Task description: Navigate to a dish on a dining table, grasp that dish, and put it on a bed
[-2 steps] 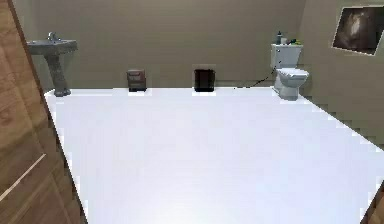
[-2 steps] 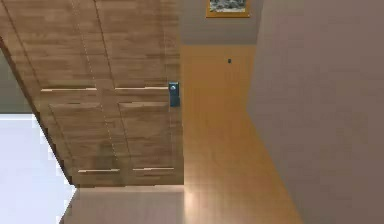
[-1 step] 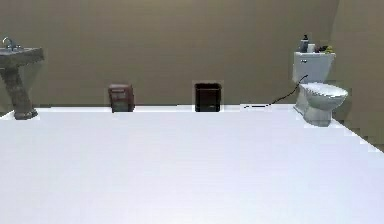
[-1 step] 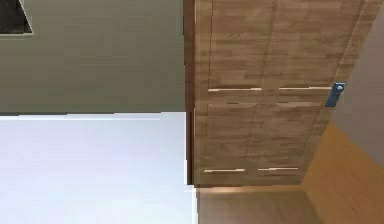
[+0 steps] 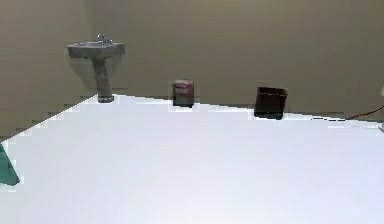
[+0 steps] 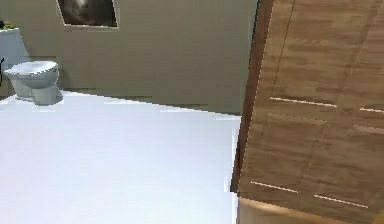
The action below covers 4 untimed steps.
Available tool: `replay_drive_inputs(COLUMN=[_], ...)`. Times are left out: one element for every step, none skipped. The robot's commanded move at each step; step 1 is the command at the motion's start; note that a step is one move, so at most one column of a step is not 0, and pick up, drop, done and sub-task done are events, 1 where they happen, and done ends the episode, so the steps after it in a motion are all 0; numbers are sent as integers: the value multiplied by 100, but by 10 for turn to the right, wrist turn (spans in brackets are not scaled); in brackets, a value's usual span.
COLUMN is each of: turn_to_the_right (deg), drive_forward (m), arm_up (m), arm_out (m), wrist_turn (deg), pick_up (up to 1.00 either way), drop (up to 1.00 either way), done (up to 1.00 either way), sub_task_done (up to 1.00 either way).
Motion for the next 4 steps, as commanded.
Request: replay_drive_inputs(turn_to_the_right=[0, -450, -30, 450], drive_forward=[5, 0, 0, 0], arm_up=[0, 0, 0, 0], arm_out=[0, 0, 0, 0], wrist_turn=[0, 0, 0, 0], pick_up=[0, 0, 0, 0], drop=[0, 0, 0, 0], done=[0, 0, 0, 0], sub_task_done=[0, 0, 0, 0])
